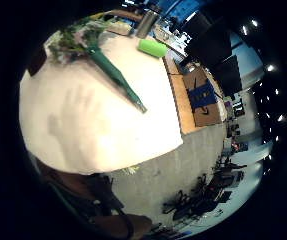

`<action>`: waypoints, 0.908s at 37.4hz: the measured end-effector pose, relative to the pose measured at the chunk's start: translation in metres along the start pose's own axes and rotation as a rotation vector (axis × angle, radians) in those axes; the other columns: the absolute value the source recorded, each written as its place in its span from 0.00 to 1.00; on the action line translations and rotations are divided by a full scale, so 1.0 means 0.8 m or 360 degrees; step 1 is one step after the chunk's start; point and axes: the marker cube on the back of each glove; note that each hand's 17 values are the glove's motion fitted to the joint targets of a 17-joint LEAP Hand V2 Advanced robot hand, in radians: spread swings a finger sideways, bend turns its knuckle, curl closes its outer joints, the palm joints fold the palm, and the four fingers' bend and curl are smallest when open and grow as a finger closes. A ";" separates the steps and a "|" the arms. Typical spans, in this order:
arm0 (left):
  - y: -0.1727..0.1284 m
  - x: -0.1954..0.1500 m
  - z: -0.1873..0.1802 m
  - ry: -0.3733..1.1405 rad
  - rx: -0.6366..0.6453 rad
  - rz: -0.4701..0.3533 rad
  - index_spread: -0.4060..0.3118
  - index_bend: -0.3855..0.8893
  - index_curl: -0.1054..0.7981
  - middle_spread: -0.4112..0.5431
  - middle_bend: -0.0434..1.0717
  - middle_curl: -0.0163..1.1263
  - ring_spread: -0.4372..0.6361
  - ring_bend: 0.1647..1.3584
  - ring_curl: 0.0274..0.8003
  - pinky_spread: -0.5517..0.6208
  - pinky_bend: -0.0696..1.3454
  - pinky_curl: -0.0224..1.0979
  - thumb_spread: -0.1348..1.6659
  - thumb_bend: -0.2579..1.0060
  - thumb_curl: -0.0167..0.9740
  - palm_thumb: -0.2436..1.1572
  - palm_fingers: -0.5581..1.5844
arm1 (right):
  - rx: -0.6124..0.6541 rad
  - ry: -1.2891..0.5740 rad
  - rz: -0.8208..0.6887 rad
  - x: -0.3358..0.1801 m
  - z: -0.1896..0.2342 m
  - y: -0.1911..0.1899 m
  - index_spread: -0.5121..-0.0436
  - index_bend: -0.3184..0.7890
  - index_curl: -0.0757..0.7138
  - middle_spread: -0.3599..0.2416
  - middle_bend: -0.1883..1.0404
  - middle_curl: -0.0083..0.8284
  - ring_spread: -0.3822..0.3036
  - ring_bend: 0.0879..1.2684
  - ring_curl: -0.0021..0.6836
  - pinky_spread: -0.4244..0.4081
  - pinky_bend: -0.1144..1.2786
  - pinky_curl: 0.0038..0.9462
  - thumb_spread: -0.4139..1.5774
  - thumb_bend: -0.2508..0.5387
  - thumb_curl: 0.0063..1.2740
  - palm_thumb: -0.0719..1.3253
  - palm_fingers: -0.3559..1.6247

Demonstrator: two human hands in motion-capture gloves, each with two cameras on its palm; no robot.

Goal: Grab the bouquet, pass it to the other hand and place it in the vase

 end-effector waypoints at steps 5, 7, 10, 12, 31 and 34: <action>-0.009 -0.002 0.009 0.0007 0.0032 0.0013 0.48 0.39 0.38 0.49 0.21 0.32 0.66 0.33 0.32 0.81 0.33 0.30 0.68 0.18 0.34 0.42 0.42 | -0.0008 -0.0029 0.0097 0.045 0.038 -0.021 0.38 0.38 0.35 0.70 0.39 0.40 0.85 0.20 0.37 0.92 0.40 0.36 0.79 0.31 0.24 0.43 0.26; -0.007 0.000 0.007 0.0008 0.0021 0.0002 0.48 0.39 0.38 0.49 0.22 0.32 0.66 0.33 0.32 0.81 0.33 0.31 0.68 0.19 0.34 0.42 0.42 | -0.0023 -0.0036 0.0145 0.061 0.055 -0.031 0.38 0.38 0.35 0.70 0.39 0.40 0.85 0.20 0.37 0.92 0.42 0.37 0.79 0.31 0.24 0.44 0.25; -0.008 -0.002 0.010 0.0001 0.0002 -0.0015 0.49 0.40 0.38 0.49 0.22 0.32 0.66 0.33 0.33 0.81 0.33 0.31 0.68 0.19 0.34 0.42 0.42 | -0.0091 -0.0012 0.0224 0.086 0.083 -0.041 0.39 0.39 0.35 0.70 0.38 0.40 0.86 0.20 0.37 0.91 0.43 0.37 0.78 0.31 0.25 0.46 0.25; -0.015 -0.006 0.017 0.0000 0.0013 -0.0010 0.49 0.40 0.38 0.49 0.22 0.32 0.66 0.33 0.33 0.82 0.33 0.31 0.68 0.19 0.34 0.42 0.42 | -0.0168 0.0009 0.0278 0.100 0.100 -0.045 0.39 0.39 0.35 0.70 0.38 0.41 0.86 0.20 0.37 0.91 0.43 0.38 0.78 0.31 0.26 0.47 0.25; -0.035 -0.015 0.053 -0.0013 -0.0038 -0.0014 0.49 0.40 0.39 0.50 0.21 0.33 0.66 0.34 0.33 0.82 0.33 0.32 0.68 0.19 0.35 0.42 0.41 | -0.0408 -0.0105 0.0502 0.138 0.202 -0.064 0.47 0.42 0.37 0.63 0.39 0.43 0.77 0.31 0.42 0.88 0.46 0.37 0.76 0.37 0.32 0.64 0.39; -0.039 -0.016 0.056 -0.0007 -0.0036 -0.0011 0.49 0.40 0.39 0.50 0.21 0.33 0.66 0.34 0.33 0.82 0.33 0.32 0.68 0.19 0.35 0.42 0.41 | -0.0343 -0.0125 0.0518 0.138 0.200 -0.062 0.48 0.46 0.40 0.60 0.38 0.43 0.69 0.35 0.44 0.86 0.45 0.36 0.77 0.40 0.33 0.68 0.50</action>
